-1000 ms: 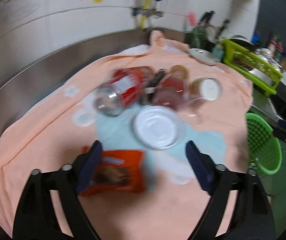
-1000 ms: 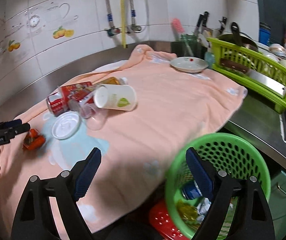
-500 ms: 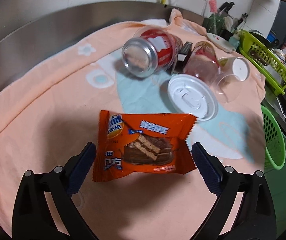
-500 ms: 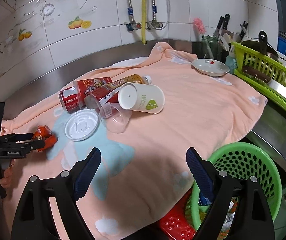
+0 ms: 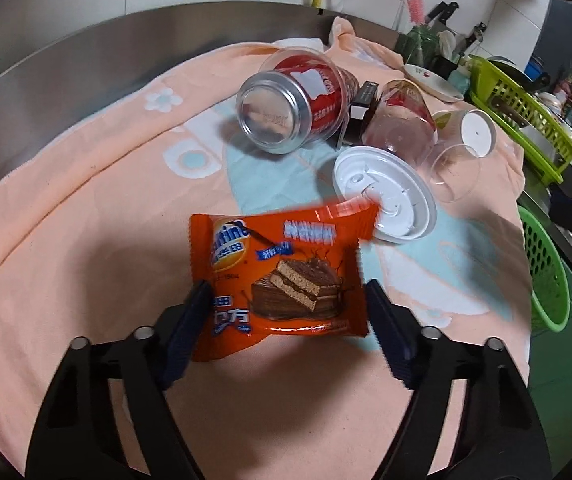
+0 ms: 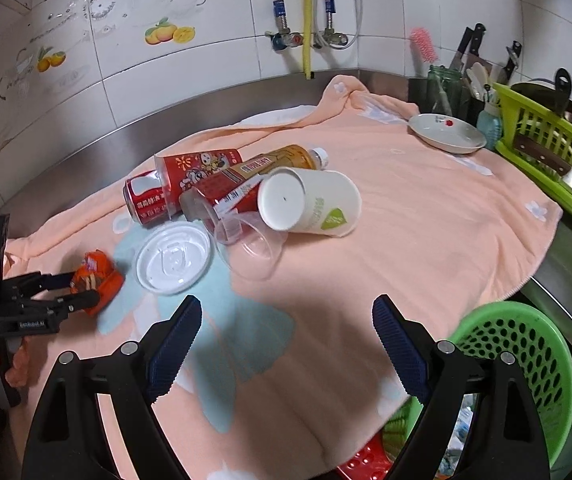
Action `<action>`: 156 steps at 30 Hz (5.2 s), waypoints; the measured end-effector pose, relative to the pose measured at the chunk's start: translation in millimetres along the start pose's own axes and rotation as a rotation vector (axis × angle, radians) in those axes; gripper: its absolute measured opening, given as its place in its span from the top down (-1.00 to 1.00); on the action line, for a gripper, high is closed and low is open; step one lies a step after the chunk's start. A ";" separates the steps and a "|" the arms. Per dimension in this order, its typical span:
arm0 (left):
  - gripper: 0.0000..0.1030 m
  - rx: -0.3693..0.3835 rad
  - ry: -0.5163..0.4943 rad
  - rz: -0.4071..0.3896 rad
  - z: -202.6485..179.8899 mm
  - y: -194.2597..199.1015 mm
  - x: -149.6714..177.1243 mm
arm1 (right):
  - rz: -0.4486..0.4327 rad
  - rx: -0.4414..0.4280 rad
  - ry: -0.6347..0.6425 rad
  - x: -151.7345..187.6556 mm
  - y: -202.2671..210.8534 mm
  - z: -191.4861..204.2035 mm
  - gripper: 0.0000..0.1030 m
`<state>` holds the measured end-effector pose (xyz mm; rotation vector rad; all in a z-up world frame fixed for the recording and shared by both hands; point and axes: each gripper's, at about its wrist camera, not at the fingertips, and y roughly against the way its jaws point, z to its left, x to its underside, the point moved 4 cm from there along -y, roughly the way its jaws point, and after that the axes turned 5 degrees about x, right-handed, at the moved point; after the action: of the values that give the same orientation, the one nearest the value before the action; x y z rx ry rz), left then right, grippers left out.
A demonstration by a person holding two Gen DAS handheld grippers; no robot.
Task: Collect trash
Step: 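Grasp the orange wafer packet with left tool while right tool grasps the clear cup, then carry packet and cup to the green basket and release both, then grasp the yellow-red drink bottle with left tool while right tool grasps the white paper cup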
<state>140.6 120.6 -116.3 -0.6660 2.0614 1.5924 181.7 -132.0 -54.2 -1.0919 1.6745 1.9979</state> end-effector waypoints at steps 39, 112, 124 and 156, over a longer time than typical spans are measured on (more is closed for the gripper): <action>-0.90 0.082 -0.049 -0.044 -15.2 11.5 -8.8 | 0.082 0.071 -0.139 -22.1 -111.3 31.9 -0.19; -0.73 0.395 -0.518 0.128 -387.6 -92.2 0.5 | -0.008 0.394 -0.428 156.8 114.6 -248.6 -0.56; -0.86 0.392 -0.482 0.098 -372.8 -81.7 -6.9 | -0.043 0.376 -0.397 138.9 121.3 -236.1 -0.57; -0.85 0.033 -0.171 -0.077 -101.2 -8.6 -59.6 | 0.057 0.017 -0.037 -21.3 -41.1 -46.6 -0.55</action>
<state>186.8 26.5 -62.7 -0.5691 1.9109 1.5144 239.4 -159.8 -68.7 -1.0062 1.7180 2.0224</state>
